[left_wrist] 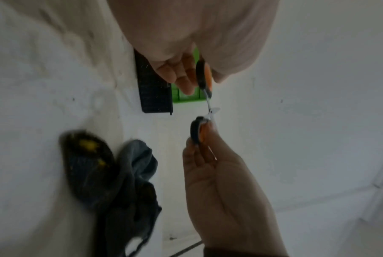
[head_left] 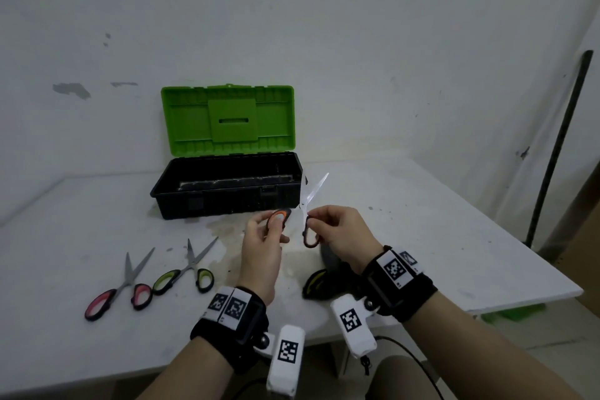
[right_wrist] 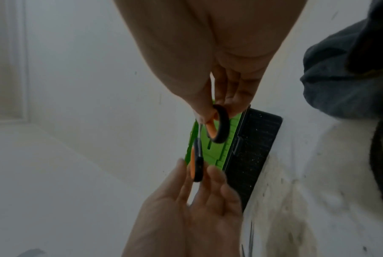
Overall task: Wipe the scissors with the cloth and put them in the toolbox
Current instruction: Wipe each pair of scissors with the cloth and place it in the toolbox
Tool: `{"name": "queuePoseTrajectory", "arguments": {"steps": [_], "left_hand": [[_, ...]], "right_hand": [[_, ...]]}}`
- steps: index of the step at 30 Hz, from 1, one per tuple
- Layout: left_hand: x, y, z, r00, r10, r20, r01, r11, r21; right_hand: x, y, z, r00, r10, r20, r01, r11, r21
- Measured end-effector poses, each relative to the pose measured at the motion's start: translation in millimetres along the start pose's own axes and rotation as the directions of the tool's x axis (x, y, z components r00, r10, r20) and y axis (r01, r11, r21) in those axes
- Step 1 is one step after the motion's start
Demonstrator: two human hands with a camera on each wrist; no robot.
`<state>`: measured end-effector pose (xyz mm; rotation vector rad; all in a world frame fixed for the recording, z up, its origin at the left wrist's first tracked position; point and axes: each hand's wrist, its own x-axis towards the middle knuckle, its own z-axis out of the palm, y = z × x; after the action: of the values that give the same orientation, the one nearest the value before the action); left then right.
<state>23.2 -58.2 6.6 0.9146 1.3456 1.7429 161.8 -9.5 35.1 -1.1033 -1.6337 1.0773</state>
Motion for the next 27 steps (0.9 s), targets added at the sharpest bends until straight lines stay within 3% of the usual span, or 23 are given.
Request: {"name": "queuePoseTrajectory", "arguments": {"steps": [4,7,15,21,24,27], "left_hand": [[8.1,4.5,-17.3,0.998,0.036,0.060,-0.038,0.998,0.039],[8.3,6.0,-16.5,0.994,-0.011,0.113,0.011,1.000,0.002],[3.7,6.3,-2.8,0.997,-0.067,0.034,0.070,0.991,-0.117],[6.2,17.9,1.3,1.000,-0.028,-0.014,0.024,0.981,-0.191],[10.5,25.6,-2.2,0.999,-0.011,0.036,0.017,0.986,-0.166],[30.8,38.5,-12.4,0.991,0.059,0.122,-0.055,0.998,-0.032]], "right_hand": [[3.8,-1.5,-6.9,0.998,-0.051,-0.026,0.049,0.997,-0.062],[5.4,1.8,-1.3,0.991,-0.068,-0.113,0.065,0.997,-0.036],[2.7,5.3,11.6,0.964,-0.036,-0.262,0.044,0.999,0.027],[5.4,-11.7,20.6,0.965,-0.023,-0.262,-0.013,0.991,-0.136],[15.0,-22.1,22.0,0.973,-0.031,-0.228,-0.008,0.985,-0.171],[36.2,-31.6,18.6,0.976,-0.063,-0.207,0.020,0.979,-0.203]]}}
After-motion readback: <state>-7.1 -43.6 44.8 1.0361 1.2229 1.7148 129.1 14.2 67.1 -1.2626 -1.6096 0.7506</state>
